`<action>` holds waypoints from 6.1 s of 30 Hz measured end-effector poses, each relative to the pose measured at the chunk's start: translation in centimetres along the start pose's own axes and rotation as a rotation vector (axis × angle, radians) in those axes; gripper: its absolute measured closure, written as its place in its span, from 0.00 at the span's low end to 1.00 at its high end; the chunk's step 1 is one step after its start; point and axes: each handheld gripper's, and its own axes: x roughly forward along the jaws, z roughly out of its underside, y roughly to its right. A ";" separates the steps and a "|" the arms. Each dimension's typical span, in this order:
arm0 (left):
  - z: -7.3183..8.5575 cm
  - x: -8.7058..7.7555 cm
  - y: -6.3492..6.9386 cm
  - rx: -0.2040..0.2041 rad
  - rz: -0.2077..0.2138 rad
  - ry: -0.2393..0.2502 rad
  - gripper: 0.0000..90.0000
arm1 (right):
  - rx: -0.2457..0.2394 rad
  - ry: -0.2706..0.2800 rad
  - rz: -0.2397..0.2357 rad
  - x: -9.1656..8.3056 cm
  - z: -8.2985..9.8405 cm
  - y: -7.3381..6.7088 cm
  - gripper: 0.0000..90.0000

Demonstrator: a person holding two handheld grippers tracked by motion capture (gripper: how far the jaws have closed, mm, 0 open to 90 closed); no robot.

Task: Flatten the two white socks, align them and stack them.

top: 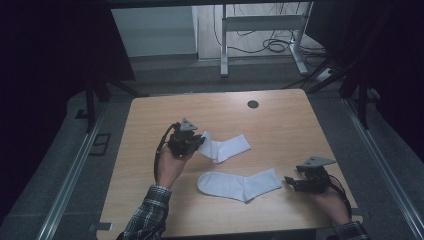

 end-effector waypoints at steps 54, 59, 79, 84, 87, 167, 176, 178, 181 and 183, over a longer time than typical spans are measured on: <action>10.1 0.8 -4.3 -0.209 -0.157 0.016 0.51 | 0.034 0.050 -0.065 4.9 -9.0 -2.0 0.56; 10.1 1.0 -4.2 -0.200 -0.155 0.007 0.59 | 0.007 0.034 -0.061 7.5 -10.8 -3.0 0.65; 10.4 2.0 -4.1 -0.182 -0.146 -0.067 0.67 | 0.012 -0.015 -0.047 12.7 -12.9 -3.8 0.70; 10.4 2.1 -4.1 -0.198 -0.094 -0.067 0.85 | 0.023 -0.022 -0.066 12.5 -12.9 -4.0 0.89; 10.1 2.1 -3.9 -0.197 -0.089 -0.076 0.94 | 0.010 -0.030 -0.061 12.3 -12.9 -4.2 0.91; 10.4 -0.5 5.9 0.006 -0.048 -0.012 0.47 | -0.016 -0.015 -0.068 -0.7 -3.6 -4.8 0.67; 10.2 1.5 5.9 0.042 -0.085 -0.085 0.48 | 0.007 -0.072 -0.060 0.7 -2.8 -4.3 0.68; 10.2 1.5 5.8 0.036 -0.082 -0.089 0.48 | 0.028 -0.073 -0.077 0.8 -2.8 -4.1 0.69; 10.1 1.6 5.5 0.025 -0.085 -0.088 0.48 | 0.031 -0.071 -0.082 1.1 -2.8 -4.0 0.69; 10.1 1.7 5.2 0.012 -0.089 -0.084 0.48 | 0.018 -0.061 -0.069 1.3 -3.0 -4.0 0.67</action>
